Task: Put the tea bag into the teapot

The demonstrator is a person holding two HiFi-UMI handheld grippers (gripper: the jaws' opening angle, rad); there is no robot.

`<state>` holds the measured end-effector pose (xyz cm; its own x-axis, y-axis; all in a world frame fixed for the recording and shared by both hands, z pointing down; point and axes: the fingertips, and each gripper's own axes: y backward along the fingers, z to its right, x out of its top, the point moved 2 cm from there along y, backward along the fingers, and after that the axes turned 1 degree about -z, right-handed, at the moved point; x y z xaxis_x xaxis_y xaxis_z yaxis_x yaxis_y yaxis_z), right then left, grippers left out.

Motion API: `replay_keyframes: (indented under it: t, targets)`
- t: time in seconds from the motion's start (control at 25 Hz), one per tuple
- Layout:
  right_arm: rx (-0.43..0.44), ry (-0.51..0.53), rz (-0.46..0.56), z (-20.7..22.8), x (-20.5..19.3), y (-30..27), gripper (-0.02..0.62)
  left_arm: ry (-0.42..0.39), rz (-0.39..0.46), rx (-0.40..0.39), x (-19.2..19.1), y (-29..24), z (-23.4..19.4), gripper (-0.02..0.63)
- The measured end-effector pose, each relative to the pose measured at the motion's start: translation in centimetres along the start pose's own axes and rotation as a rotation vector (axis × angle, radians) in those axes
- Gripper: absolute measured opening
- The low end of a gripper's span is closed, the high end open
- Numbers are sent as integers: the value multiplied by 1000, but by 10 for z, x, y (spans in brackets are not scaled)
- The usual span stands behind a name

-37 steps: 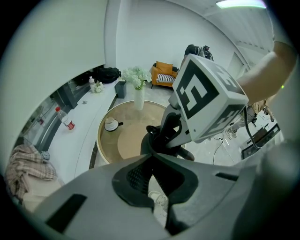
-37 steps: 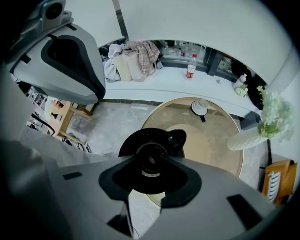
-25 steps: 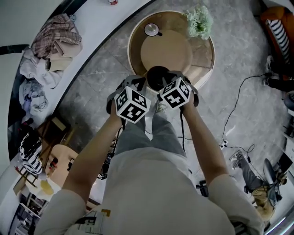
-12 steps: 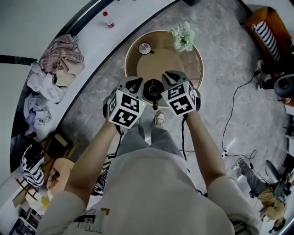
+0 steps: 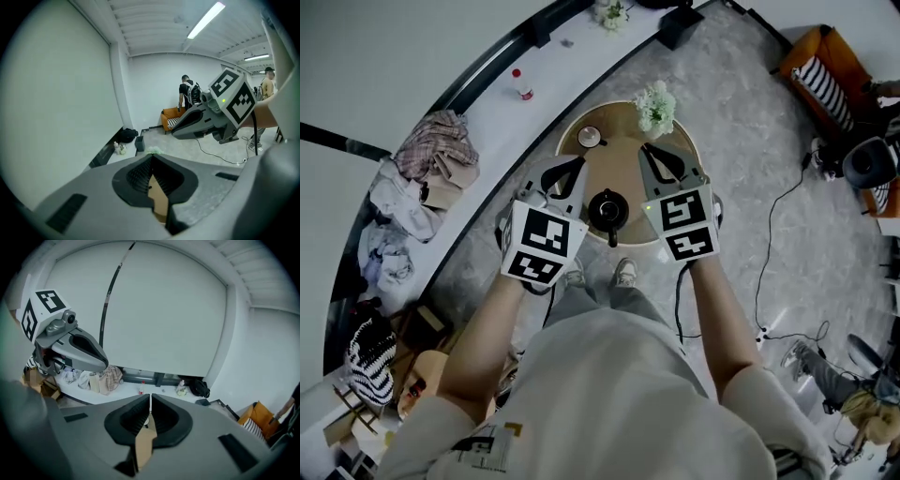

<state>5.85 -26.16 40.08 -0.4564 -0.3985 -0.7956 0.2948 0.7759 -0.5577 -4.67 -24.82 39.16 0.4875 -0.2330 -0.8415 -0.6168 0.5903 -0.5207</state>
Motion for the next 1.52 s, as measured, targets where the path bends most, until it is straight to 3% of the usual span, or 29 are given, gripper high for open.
replay_keyframes:
  t: [0.16,0.52,0.68,0.88,1.08,1.52]
  targets:
    - [-36,-23,117,11,43,38,15,4,110,42,54,33,-8,8]
    - [-84,-40,388,25,129,125,14,-96,376,130,156,100,-12,8]
    - [-95,-82,497,29,154,165,14,-75,474,174,184,133,-12,8]
    - [-115,-45,618,29,172,207,11,-82,511,195,196,161,-7,8]
    - [-109,-43,649,20,172,229,11,-105,516,210,190,178,-1,8]
    - [-77,-54,600,-1,148,241,11,-119,426,196,154,182,22,8]
